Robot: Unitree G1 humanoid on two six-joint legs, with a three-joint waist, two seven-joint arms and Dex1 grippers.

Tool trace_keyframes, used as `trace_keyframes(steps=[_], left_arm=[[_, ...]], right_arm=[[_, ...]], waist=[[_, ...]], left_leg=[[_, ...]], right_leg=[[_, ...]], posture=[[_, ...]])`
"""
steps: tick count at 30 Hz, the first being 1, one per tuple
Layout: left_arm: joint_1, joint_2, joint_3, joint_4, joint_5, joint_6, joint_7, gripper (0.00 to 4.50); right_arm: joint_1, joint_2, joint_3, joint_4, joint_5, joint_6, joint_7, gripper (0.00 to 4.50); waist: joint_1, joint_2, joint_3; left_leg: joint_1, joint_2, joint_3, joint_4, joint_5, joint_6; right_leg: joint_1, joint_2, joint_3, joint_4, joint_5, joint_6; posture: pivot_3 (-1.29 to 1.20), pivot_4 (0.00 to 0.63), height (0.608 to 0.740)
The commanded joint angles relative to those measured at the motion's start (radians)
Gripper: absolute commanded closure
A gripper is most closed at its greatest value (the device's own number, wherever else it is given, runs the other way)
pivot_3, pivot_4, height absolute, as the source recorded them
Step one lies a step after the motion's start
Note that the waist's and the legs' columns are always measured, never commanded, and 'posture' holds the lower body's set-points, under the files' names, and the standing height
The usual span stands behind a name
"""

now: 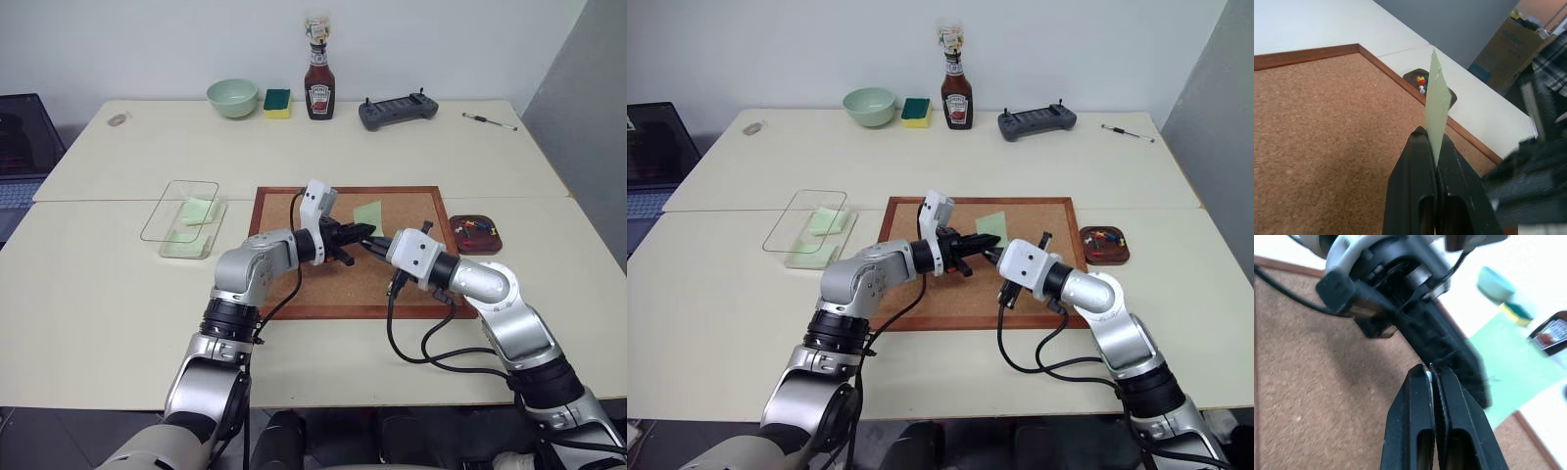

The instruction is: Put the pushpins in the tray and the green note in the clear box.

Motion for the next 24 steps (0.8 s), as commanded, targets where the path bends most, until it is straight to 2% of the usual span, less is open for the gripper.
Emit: trace_keyframes(steps=[1,10,14,20,24], left_arm=[[-0.001,-0.003,0.021,-0.003,-0.009,-0.009,0.02,4.49],[-0.002,-0.011,0.031,0.016,-0.002,-0.039,0.047,4.49],[-0.002,-0.012,0.038,0.003,0.001,-0.064,0.059,4.49],[0.046,0.041,-0.024,-0.137,0.039,-0.112,0.038,4.49],[0.09,0.057,-0.047,-0.22,0.043,-0.119,0.044,4.49]], right_arm=[[0.0,0.002,-0.055,-0.046,0.033,-0.037,-0.021,4.5],[0.032,0.029,-0.1,-0.066,0.089,0.005,-0.045,4.5],[0.035,0.024,-0.159,-0.076,0.116,0.061,-0.077,4.5],[0.075,-0.043,-0.277,-0.043,0.083,0.174,-0.148,4.5],[0.104,-0.139,-0.296,0.026,-0.012,0.186,-0.185,4.5]], waist=[[0.001,0.0,0.0],[0.001,0.0,0.0],[0.002,0.0,0.0],[0.005,0.0,0.0],[0.006,0.0,0.0]], left_leg=[[0.0,0.0,0.0,0.0,0.0,0.0],[0.0,0.0,0.0,0.0,0.0,0.0],[0.0,0.0,0.0,0.0,0.0,0.0],[0.0,0.0,0.0,0.0,0.0,0.0],[0.0,0.0,0.001,0.0,0.0,0.0]], right_leg=[[0.0,0.0,0.0,0.0,0.0,0.0],[0.0,0.0,0.0,0.0,0.0,0.0],[0.0,0.0,0.0,0.0,0.0,0.0],[0.0,0.0,0.0,0.0,0.0,0.0],[0.0,0.0,0.001,0.0,0.0,0.0]], posture=[[0.0,0.15,0.74],[0.0,0.15,0.74],[0.0,0.15,0.74],[0.0,0.15,0.74],[0.0,0.15,0.74]])
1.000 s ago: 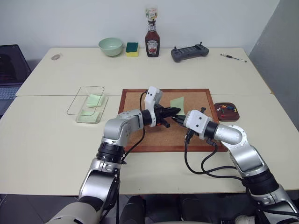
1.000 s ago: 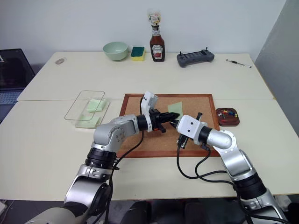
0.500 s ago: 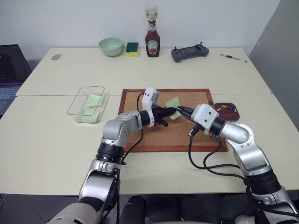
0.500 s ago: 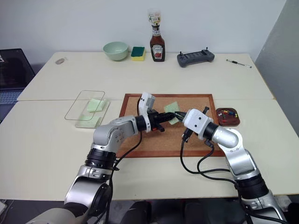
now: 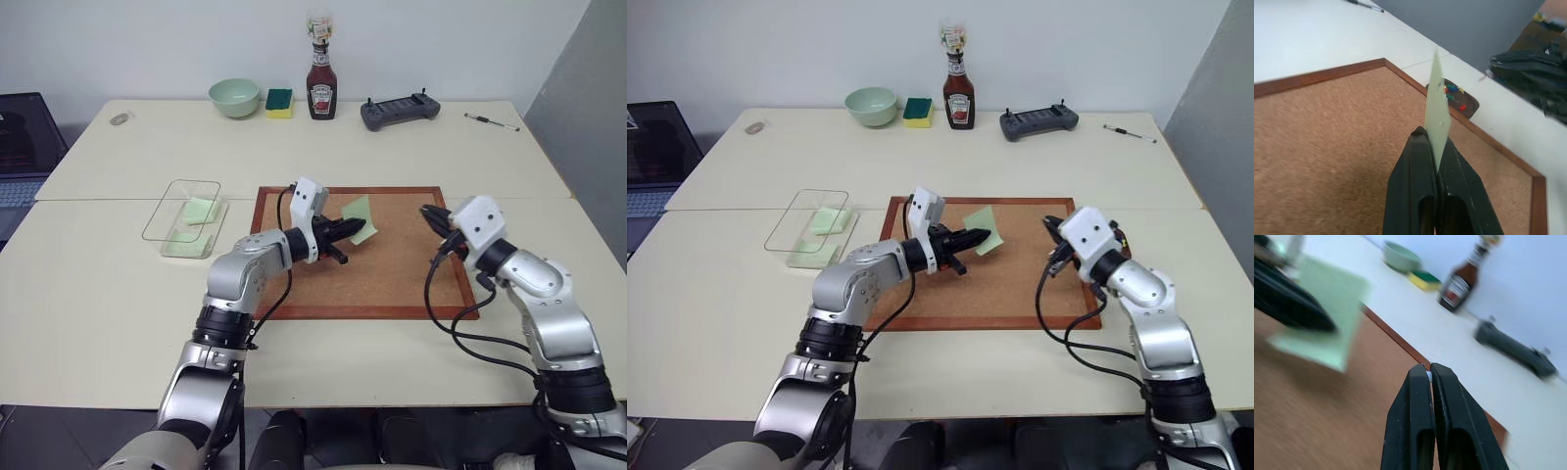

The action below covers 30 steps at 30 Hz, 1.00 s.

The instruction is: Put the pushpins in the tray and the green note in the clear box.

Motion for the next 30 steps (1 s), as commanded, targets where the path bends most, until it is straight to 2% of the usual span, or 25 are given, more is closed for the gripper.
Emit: trace_keyframes(steps=[1,5,13,21,22,30], left_arm=[[0.024,0.005,-0.018,-0.104,0.0,-0.022,-0.002,4.49],[0.041,0.011,-0.04,-0.142,0.01,-0.039,-0.005,4.49],[0.054,0.019,-0.054,-0.173,0.007,-0.046,-0.012,4.49],[0.064,0.026,-0.059,-0.185,0.005,-0.048,-0.011,4.5],[0.064,0.026,-0.059,-0.184,0.006,-0.048,-0.011,4.5],[0.056,0.023,-0.062,-0.163,0.014,-0.063,-0.014,4.5]], right_arm=[[0.014,-0.085,-0.035,0.056,-0.092,-0.004,-0.044,4.5],[-0.011,-0.119,-0.006,0.153,-0.146,-0.032,-0.067,4.5],[-0.101,-0.112,0.039,0.361,-0.186,-0.076,-0.089,4.5],[-0.115,-0.112,0.03,0.394,-0.176,-0.078,-0.093,2.74],[-0.113,-0.11,0.023,0.388,-0.169,-0.071,-0.092,2.41],[-0.104,-0.111,-0.005,0.345,-0.141,-0.024,-0.093,0.75]], waist=[[0.001,0.0,0.0],[-0.001,0.0,0.0],[-0.005,0.0,0.0],[-0.001,0.0,0.0],[-0.001,0.0,0.0],[-0.002,0.0,0.0]], left_leg=[[0.0,0.0,0.0,0.0,0.0,0.0],[0.0,0.0,0.001,0.001,0.0,0.0],[0.001,0.0,0.002,0.001,0.0,0.0],[0.001,0.0,0.002,0.001,0.0,0.0],[0.001,0.0,0.002,0.001,0.0,0.0],[0.001,0.0,0.002,0.001,0.0,0.0]], right_leg=[[0.0,0.0,0.0,0.0,0.0,0.0],[0.0,0.0,0.001,0.0,0.0,0.0],[0.001,0.0,0.001,0.001,0.0,0.0],[0.0,0.0,0.001,0.0,0.0,0.0],[0.001,0.0,0.001,0.0,0.0,0.0],[0.001,0.0,0.001,0.0,0.0,0.0]], posture=[[0.0,0.15,0.74],[0.0,0.15,0.74],[0.0,0.15,0.74],[0.0,0.15,0.74],[0.0,0.15,0.74],[0.0,0.15,0.74]])
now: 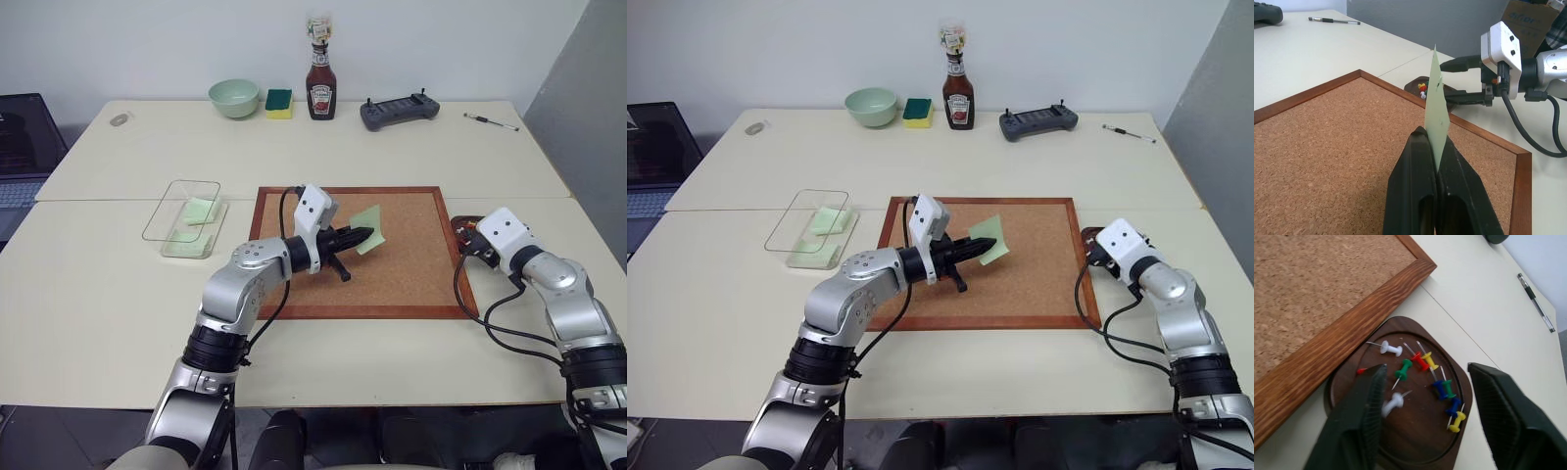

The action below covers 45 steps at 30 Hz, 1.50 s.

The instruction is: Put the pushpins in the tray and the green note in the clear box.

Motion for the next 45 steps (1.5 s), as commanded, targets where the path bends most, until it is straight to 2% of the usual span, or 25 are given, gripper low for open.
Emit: trace_keyframes(steps=[1,2,4,12,14,20,24,30,35,45], left_arm=[[-0.011,-0.002,-0.003,-0.016,0.003,-0.027,-0.004,4.5],[-0.011,-0.002,-0.003,-0.016,0.003,-0.028,-0.005,4.5],[-0.012,-0.002,-0.002,-0.014,0.005,-0.029,-0.005,4.5],[-0.02,-0.004,0.017,-0.016,0.003,-0.021,0.016,4.5],[-0.025,-0.004,0.026,-0.018,0.001,-0.015,0.028,4.5],[-0.038,0.035,0.068,-0.061,0.024,0.011,0.103,4.5],[-0.009,0.114,0.148,-0.117,0.074,0.068,0.221,4.5],[0.05,0.236,0.224,-0.121,0.15,0.088,0.308,4.5],[0.108,0.355,0.286,-0.07,0.204,0.047,0.328,4.5],[0.058,0.424,0.314,0.145,0.285,-0.072,0.372,4.5]], right_arm=[[-0.008,-0.007,-0.034,-0.05,0.01,0.012,-0.01,0.61],[-0.007,-0.008,-0.035,-0.056,0.009,0.016,-0.012,0.33],[-0.006,-0.011,-0.04,-0.068,0.009,0.02,-0.016,0.1],[-0.013,-0.041,-0.081,-0.164,0.039,0.01,0.006,0.1],[-0.017,-0.048,-0.088,-0.189,0.063,0.012,0.038,0.1],[-0.021,-0.031,-0.051,-0.286,0.257,-0.015,0.272,0.1],[-0.057,0.044,0.026,-0.328,0.39,-0.004,0.418,0.1],[-0.164,0.16,0.123,-0.35,0.529,0.129,0.521,0.1],[-0.282,0.229,0.183,-0.263,0.513,0.111,0.561,0.1],[-0.357,0.312,0.234,-0.14,0.461,0.027,0.581,0.1]], waist=[[0.0,0.0,0.0],[0.0,0.0,0.0],[0.0,0.0,0.0],[0.0,0.0,0.0],[0.0,0.0,0.0],[-0.004,0.0,0.0],[-0.013,-0.002,0.001],[-0.022,-0.002,0.001],[-0.018,-0.001,0.001],[-0.007,-0.002,0.001]], left_leg=[[0.0,0.0,0.0,0.0,0.0,0.0],[0.0,0.0,0.0,0.0,0.0,0.0],[0.0,0.0,0.0,0.0,0.0,0.0],[0.0,0.0,0.0,0.0,0.0,0.0],[0.0,0.0,0.0,0.0,0.0,0.0],[0.0,0.0,0.0,0.0,0.0,0.0],[0.0,0.001,-0.001,0.001,0.0,0.0],[0.001,0.001,-0.002,0.0,0.0,0.0],[0.001,0.001,-0.003,0.0,0.0,0.0],[-0.002,0.001,-0.004,0.0,0.0,0.0]], right_leg=[[0.0,0.0,0.0,0.0,0.0,0.0],[0.0,0.0,0.0,0.0,0.0,0.0],[0.0,0.0,0.0,0.0,0.0,0.0],[0.0,0.0,0.0,0.0,0.0,0.0],[0.0,0.0,0.0,0.0,0.0,0.0],[0.0,0.0,0.0,0.0,0.0,0.0],[0.0,0.001,0.0,0.0,0.0,0.0],[0.001,0.001,-0.001,0.001,0.0,0.0],[0.0,0.001,-0.002,0.001,0.0,0.0],[-0.004,0.0,-0.003,0.002,0.0,0.0]], posture=[[0.0,0.15,0.74],[0.0,0.15,0.74],[0.0,0.15,0.74],[0.0,0.15,0.74],[0.0,0.15,0.74],[0.0,0.15,0.74],[0.0,0.15,0.74],[0.0,0.15,0.74],[0.0,0.15,0.74],[0.0,0.15,0.74]])
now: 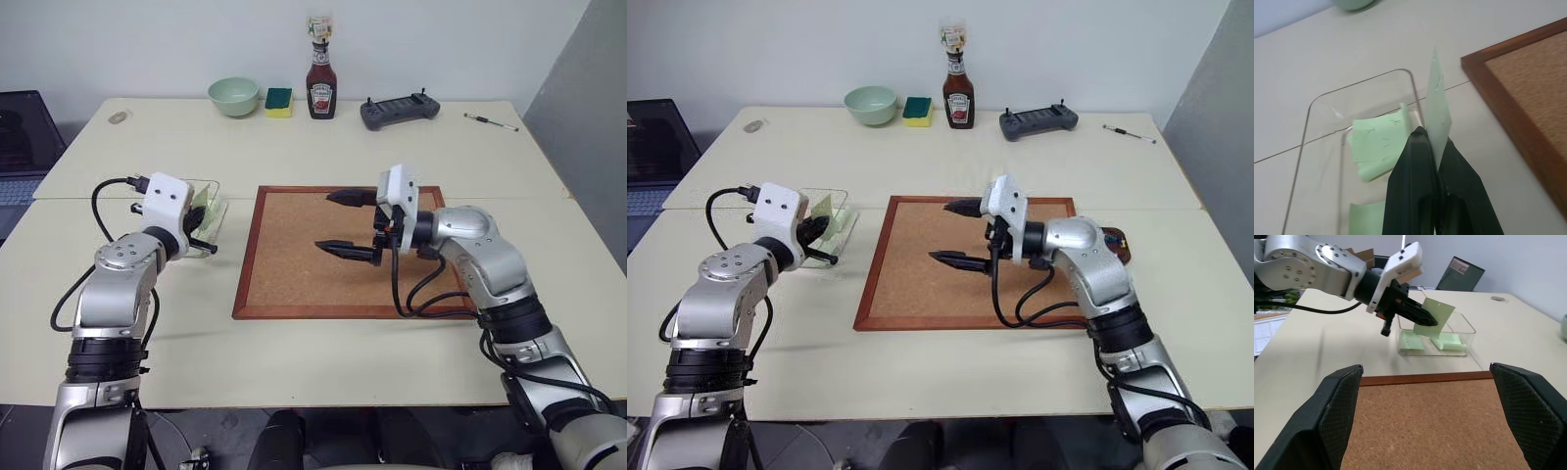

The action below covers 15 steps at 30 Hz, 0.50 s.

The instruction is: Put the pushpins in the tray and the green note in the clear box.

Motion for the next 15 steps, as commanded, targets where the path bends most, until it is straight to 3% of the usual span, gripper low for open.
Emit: trace_keyframes(steps=[1,5,15], left_arm=[[-0.045,0.033,0.031,0.042,0.033,-0.059,0.024,4.5],[-0.068,0.025,0.048,0.089,0.027,-0.068,0.043,4.04],[-0.089,-0.001,0.076,0.087,0.007,-0.048,0.08,1.72]], right_arm=[[-0.023,0.012,0.004,-0.005,-0.013,-0.036,0.01,0.1],[-0.016,0.019,-0.002,-0.021,-0.01,-0.025,0.007,0.0],[-0.01,0.02,-0.008,-0.03,-0.005,-0.011,0.005,0.0]], waist=[[0.0,0.0,0.0],[-0.002,0.0,0.0],[-0.008,0.0,0.0]], left_leg=[[-0.001,0.0,0.0,0.0,0.0,0.0],[-0.007,0.0,0.0,0.001,0.0,0.0],[-0.011,0.0,0.0,0.002,0.002,-0.004]], right_leg=[[-0.001,0.0,0.0,0.0,0.0,0.0],[-0.007,0.0,0.0,0.001,0.0,0.0],[-0.01,0.0,0.0,0.002,0.0,0.0]], posture=[[0.0,0.15,0.74],[0.0,0.15,0.74],[0.0,0.15,0.74]])
